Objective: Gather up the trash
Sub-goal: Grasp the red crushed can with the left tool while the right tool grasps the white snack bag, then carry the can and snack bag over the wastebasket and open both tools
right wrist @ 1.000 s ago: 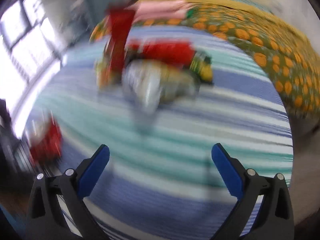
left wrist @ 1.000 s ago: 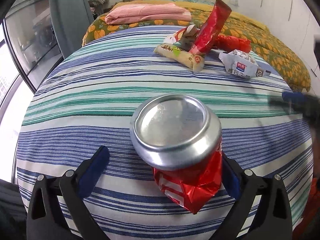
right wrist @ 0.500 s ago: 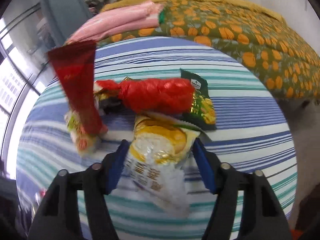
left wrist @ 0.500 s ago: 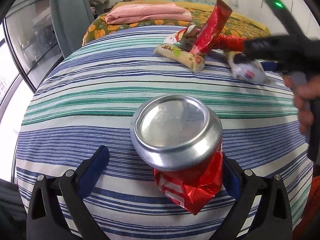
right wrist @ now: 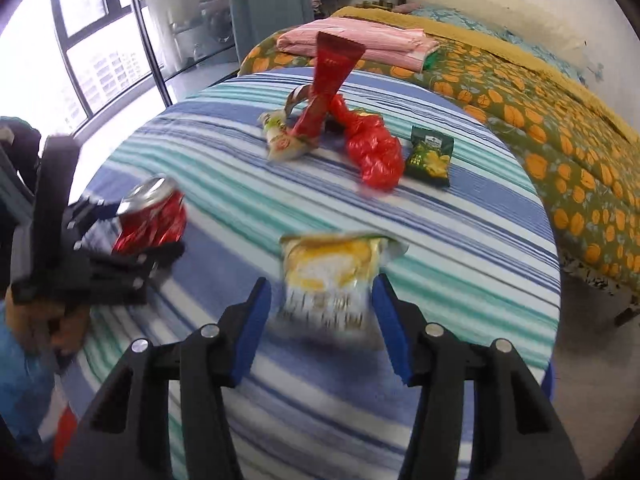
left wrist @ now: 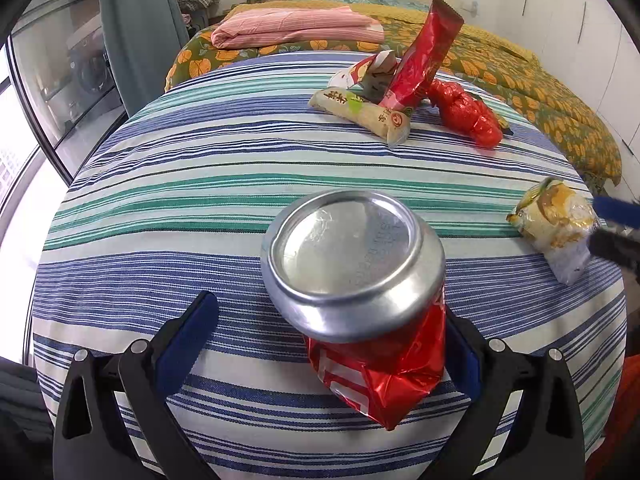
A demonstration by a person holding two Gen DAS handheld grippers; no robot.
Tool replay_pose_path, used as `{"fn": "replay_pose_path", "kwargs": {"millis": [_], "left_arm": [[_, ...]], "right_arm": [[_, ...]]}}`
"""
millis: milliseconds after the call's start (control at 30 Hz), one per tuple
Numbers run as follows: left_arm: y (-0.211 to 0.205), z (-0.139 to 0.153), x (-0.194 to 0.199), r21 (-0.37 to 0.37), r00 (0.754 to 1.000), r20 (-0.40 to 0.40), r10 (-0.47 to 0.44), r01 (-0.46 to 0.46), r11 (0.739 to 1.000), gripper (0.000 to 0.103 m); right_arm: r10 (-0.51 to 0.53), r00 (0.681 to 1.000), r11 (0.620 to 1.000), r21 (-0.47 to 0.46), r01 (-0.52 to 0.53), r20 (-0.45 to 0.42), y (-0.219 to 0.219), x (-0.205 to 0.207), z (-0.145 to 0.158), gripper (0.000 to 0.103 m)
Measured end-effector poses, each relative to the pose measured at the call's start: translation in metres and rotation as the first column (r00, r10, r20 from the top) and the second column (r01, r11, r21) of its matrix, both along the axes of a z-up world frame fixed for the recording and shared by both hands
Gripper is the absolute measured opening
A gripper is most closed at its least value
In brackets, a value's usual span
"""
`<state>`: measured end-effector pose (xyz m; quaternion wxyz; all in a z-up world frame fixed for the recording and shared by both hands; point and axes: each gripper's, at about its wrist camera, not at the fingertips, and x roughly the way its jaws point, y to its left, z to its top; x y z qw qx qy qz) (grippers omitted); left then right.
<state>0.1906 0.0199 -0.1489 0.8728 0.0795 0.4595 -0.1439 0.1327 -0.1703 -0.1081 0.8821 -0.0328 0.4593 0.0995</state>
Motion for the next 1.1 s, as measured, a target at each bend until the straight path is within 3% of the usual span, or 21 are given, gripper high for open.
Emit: {"fn": "replay_pose_path", "kwargs": {"millis": [167, 267, 500, 667, 733, 800, 867, 900, 1100], "left_arm": [[0.003, 0.001, -0.002, -0.016, 1.000, -0.001, -0.012, 0.012, 1.000, 0.099], [0.020, 0.005, -0.011, -0.089, 1.000, -0.006, -0.020, 0.019, 0.996, 0.098], [0.032, 0.036, -0.027, -0.169, 0.999, 0.049, -0.022, 0.030, 0.985, 0.098], [0.001, 0.036, -0.013, -0.081, 0.998, 0.045, -0.036, 0.040, 0.996, 0.097], [-0.003, 0.034, -0.009, -0.069, 0.999, 0.038, -0.037, 0.040, 0.997, 0.089], [-0.005, 0.032, -0.006, -0.057, 0.999, 0.029, -0.041, 0.043, 0.997, 0.081], [-0.005, 0.030, -0.004, -0.043, 0.999, 0.014, -0.035, 0.035, 0.998, 0.067], [-0.003, 0.030, -0.004, -0.043, 1.000, 0.006, -0.030, 0.030, 0.999, 0.063], [-0.002, 0.043, -0.018, -0.078, 0.999, 0.026, -0.037, 0.039, 0.996, 0.062]], "right_arm": [[0.008, 1.000, 1.000, 0.006, -0.008, -0.014, 0.003, -0.014, 0.000, 0.052], [0.003, 1.000, 1.000, 0.015, -0.003, 0.006, -0.002, -0.020, 0.002, 0.075], [-0.006, 1.000, 1.000, 0.009, 0.006, 0.004, -0.006, -0.010, 0.007, 0.076], [-0.001, 0.999, 0.999, -0.051, -0.001, -0.053, 0.006, 0.010, -0.004, 0.077], [-0.006, 0.997, 0.996, -0.088, 0.000, -0.070, 0.008, 0.019, -0.012, 0.077], [-0.009, 0.996, 0.995, -0.097, 0.000, -0.086, 0.008, 0.024, -0.018, 0.071], [-0.017, 0.995, 0.998, -0.066, 0.011, -0.103, 0.004, 0.028, -0.020, 0.051], [-0.022, 0.995, 0.998, -0.058, 0.016, -0.100, 0.003, 0.027, -0.018, 0.046], [-0.035, 0.998, 0.999, 0.029, 0.037, -0.058, -0.018, 0.006, -0.001, 0.042]]}}
